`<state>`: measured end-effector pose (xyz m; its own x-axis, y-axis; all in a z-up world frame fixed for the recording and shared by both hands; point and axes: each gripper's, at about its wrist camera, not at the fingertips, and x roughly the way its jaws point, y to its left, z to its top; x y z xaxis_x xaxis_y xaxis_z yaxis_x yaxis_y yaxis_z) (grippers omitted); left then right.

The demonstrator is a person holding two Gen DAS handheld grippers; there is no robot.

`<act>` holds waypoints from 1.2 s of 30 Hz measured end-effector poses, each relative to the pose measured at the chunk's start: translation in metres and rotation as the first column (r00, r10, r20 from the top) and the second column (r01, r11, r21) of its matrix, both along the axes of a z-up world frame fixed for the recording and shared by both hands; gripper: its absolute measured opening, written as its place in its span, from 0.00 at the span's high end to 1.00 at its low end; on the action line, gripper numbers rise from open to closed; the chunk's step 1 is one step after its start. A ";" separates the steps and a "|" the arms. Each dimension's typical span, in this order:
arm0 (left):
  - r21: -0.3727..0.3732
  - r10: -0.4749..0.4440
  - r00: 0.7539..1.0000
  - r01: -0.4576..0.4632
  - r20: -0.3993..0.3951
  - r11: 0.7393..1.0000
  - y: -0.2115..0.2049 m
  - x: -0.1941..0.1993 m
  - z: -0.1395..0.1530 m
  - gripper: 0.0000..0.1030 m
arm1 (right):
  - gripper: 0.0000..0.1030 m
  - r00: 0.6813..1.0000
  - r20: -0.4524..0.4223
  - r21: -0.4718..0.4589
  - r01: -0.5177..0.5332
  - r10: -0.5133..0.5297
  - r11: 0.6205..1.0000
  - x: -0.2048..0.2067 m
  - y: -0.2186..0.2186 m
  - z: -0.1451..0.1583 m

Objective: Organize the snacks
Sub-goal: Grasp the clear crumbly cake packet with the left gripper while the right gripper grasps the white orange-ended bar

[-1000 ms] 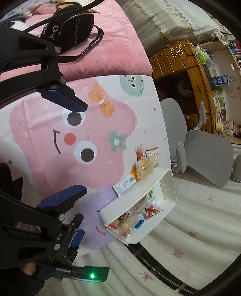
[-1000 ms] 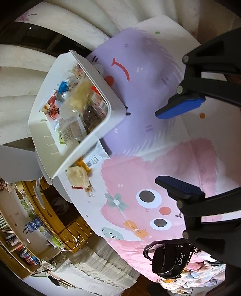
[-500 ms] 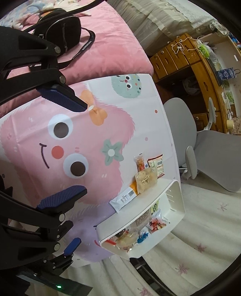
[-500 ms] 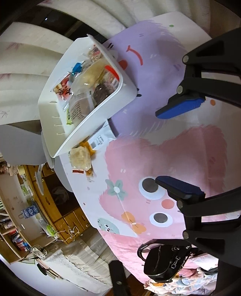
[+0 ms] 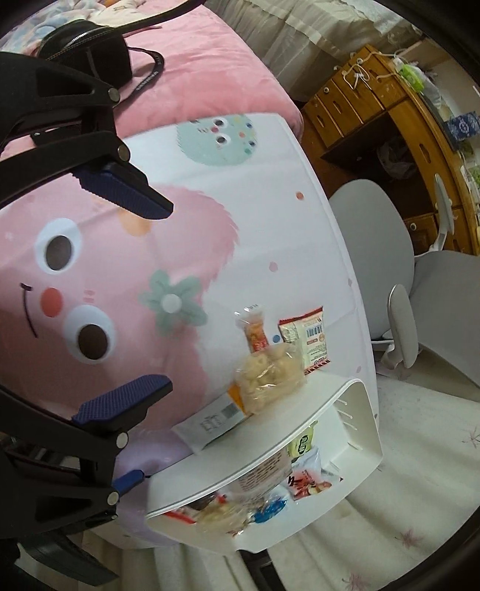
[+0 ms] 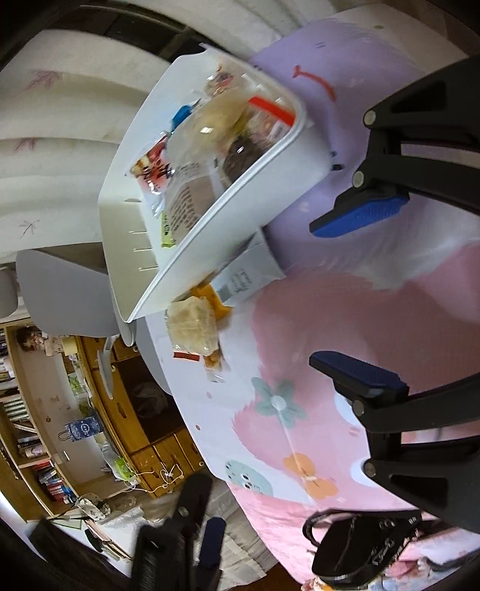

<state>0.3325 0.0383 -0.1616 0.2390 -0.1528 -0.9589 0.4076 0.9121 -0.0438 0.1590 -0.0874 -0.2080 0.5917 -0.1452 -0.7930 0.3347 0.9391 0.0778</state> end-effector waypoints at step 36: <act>-0.028 -0.056 0.987 0.052 -0.149 0.998 -0.134 0.088 -0.099 0.16 | 0.40 0.997 -0.011 -0.220 -0.083 0.082 0.972 0.080 0.000 -0.049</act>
<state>0.4209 -0.0957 -0.2605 0.0838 -0.1852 -0.9791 0.4433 0.8869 -0.1298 0.2394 -0.0872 -0.2572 0.6077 -0.2666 -0.7481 0.2552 0.9576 -0.1340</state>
